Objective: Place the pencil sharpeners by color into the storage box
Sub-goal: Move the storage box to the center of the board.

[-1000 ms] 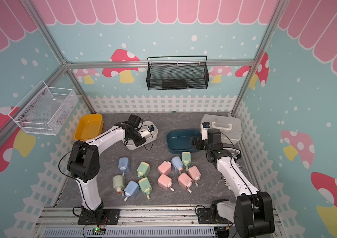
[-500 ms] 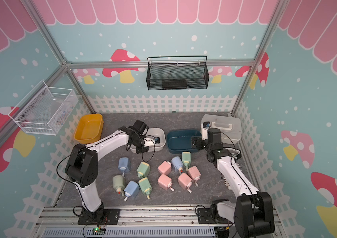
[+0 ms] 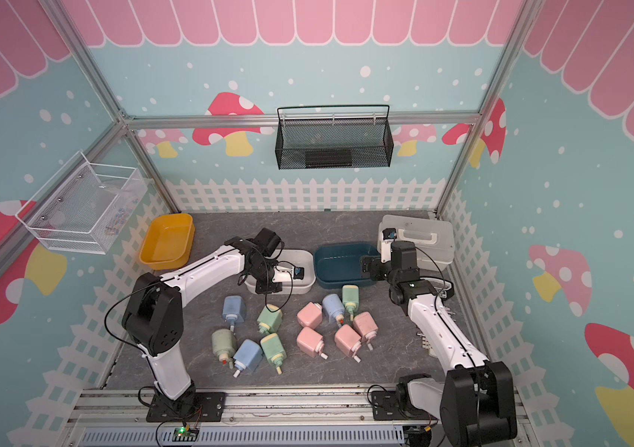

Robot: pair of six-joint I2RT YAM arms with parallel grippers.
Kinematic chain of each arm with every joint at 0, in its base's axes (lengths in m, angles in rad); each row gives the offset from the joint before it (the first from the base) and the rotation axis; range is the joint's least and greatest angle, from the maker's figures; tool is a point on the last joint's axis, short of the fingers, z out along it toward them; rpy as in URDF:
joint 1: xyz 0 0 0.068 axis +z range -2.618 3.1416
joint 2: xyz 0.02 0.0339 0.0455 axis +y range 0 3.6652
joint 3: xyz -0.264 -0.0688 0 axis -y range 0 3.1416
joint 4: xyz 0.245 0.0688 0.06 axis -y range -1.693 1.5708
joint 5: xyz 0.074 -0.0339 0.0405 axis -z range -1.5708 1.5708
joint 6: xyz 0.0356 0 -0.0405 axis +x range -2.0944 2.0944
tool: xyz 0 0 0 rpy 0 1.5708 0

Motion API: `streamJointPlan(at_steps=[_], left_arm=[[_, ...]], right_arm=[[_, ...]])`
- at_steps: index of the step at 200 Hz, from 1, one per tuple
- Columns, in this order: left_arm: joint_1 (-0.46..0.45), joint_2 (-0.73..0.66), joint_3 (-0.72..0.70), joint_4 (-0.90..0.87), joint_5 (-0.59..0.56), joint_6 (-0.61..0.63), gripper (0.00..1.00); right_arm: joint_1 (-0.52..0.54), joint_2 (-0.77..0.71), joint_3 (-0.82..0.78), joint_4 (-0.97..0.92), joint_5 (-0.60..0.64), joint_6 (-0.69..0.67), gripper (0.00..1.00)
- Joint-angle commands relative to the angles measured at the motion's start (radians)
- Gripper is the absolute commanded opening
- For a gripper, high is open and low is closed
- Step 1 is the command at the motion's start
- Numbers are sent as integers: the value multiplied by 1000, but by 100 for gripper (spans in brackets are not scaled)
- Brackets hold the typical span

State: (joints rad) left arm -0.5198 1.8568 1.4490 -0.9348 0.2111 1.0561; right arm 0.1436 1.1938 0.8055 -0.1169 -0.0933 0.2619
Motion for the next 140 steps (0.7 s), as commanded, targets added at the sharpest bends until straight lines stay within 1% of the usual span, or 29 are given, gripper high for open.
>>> streamJointPlan(at_steps=[1,22,27,37,41,42,43,44,45,47,48,50,84,100,114,119,128,140], left_arm=[[-9,12,42,-2,45,57,0],[-8,44,61,-3,-20,42,0],[-6,48,64,-4,-29,31,5],[0,43,66,-2,-32,15,18],[3,39,63,-2,-28,9,28],[4,38,63,-2,-28,7,35],[4,35,62,-2,-27,6,45],[5,33,61,-2,-26,5,58],[5,32,61,-2,-23,4,74],[8,29,59,-2,-20,3,91],[9,27,58,-2,-18,1,95],[11,21,56,-2,-16,-1,98],[47,-87,-15,48,-9,-20,99],[76,-172,-56,81,61,-39,99],[103,-244,-73,107,163,-91,99],[104,-266,-77,117,182,-113,99],[104,-298,-82,155,181,-163,99],[105,-317,-69,194,137,-250,99]], right_arm=[[-3,-29,24,-25,17,-9,99],[-4,-39,21,-28,19,-7,99],[-4,-41,21,-30,19,-7,98],[-4,-43,21,-32,17,-8,99],[-4,-44,23,-33,15,-7,99],[-4,-44,23,-32,15,-7,99],[-3,-45,23,-33,15,-7,99],[-3,-45,23,-33,15,-7,99],[-3,-46,23,-33,15,-7,99],[-3,-45,24,-33,15,-7,99],[-3,-45,23,-33,16,-8,99],[-3,-47,23,-32,15,-7,98],[-3,-39,26,-24,9,3,99],[-3,-28,25,-14,9,20,99],[-3,-11,28,-6,15,39,98],[-3,-4,30,-4,15,45,98],[-3,11,34,5,9,52,99],[-4,29,41,21,-9,64,98]])
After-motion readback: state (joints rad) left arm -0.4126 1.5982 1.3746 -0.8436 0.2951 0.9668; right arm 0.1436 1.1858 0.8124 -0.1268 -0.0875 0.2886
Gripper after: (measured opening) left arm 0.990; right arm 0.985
